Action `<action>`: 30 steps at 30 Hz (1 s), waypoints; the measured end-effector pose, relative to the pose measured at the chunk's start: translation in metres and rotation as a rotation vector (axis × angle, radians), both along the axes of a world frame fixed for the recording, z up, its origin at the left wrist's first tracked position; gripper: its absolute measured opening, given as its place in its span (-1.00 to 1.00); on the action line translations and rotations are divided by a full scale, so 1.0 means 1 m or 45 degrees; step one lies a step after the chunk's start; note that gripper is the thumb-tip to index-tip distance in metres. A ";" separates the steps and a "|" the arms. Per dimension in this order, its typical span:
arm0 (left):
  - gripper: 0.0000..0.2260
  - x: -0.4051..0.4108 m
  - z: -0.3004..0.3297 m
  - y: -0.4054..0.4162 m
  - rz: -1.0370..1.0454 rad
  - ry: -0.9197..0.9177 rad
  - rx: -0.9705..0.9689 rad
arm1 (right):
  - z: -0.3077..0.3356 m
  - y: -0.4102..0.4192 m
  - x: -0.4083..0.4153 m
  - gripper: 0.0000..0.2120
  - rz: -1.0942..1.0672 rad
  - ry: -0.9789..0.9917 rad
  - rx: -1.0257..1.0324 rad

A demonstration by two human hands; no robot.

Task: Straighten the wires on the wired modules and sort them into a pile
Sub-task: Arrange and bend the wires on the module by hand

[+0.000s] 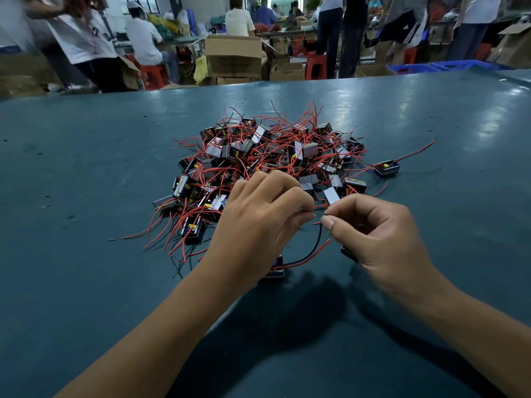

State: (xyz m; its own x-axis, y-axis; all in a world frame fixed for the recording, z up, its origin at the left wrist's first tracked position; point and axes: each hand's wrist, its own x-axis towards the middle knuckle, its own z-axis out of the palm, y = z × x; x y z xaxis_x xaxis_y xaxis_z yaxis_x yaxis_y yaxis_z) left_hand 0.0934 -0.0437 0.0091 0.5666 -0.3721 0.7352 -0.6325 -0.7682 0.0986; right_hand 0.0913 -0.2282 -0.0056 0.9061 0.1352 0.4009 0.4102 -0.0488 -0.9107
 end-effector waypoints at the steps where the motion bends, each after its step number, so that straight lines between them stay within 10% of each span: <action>1: -0.82 0.000 0.000 0.000 -0.002 -0.015 0.001 | 0.000 0.000 0.000 -0.81 0.002 -0.003 -0.003; 17: -0.92 -0.008 0.012 -0.002 -0.246 0.520 -0.531 | 0.003 -0.003 -0.001 -0.87 0.028 -0.133 -0.111; 27: -0.84 -0.009 0.014 -0.002 -0.125 0.343 -0.164 | 0.006 -0.008 -0.003 -0.91 0.006 -0.299 -0.302; 30: -0.84 -0.013 0.013 -0.007 -0.228 0.690 -0.490 | 0.008 -0.008 -0.004 -0.93 -0.042 -0.441 -0.397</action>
